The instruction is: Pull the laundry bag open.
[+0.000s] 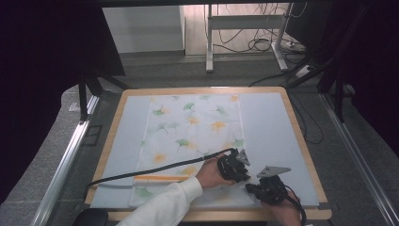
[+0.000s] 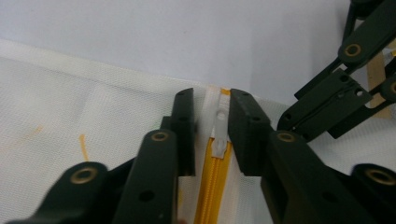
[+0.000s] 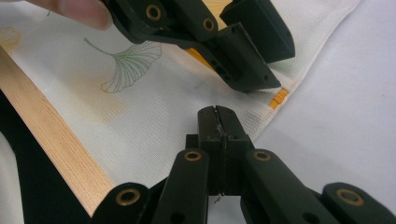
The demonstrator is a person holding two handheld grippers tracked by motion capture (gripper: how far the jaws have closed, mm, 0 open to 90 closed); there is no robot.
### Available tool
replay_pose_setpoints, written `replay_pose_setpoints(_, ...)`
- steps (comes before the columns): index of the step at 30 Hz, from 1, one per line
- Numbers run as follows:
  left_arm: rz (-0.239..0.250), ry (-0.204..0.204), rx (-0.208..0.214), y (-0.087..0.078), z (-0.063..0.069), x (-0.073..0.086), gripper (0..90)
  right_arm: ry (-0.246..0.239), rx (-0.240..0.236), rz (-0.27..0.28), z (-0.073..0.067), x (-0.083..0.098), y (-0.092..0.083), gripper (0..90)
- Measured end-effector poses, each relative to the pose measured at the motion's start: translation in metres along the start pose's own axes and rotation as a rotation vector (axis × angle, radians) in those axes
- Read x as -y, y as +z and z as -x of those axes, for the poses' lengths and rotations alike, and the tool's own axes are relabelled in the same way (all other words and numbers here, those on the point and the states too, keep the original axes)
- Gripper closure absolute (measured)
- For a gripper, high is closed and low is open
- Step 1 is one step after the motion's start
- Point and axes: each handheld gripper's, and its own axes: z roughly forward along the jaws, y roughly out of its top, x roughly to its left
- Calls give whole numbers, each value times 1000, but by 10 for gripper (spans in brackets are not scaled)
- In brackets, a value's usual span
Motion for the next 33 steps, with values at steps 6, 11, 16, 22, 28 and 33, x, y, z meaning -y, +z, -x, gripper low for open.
replay_pose_setpoints(6, 22, -39, 33, -3, -7, 5, 799, 0, 0, -1, 0, 0, 0, 889)
replay_pose_setpoints(11, 24, -42, 33, -4, -7, 5, 810, 1, -2, 0, 0, 0, 0, 889)
replay_pose_setpoints(16, 13, -49, 34, -1, -7, 4, 806, -5, 14, -4, 0, -2, 1, 889)
replay_pose_setpoints(22, 11, -41, 29, -2, -6, 4, 816, 4, 31, 1, 4, -5, 3, 889)
replay_pose_setpoints(28, 11, -36, 14, -2, -4, 4, 835, -4, 43, -2, 2, -9, 6, 890)
replay_pose_setpoints(33, 8, -40, 13, -3, -4, 4, 838, 42, 37, -1, 5, -9, 6, 892)
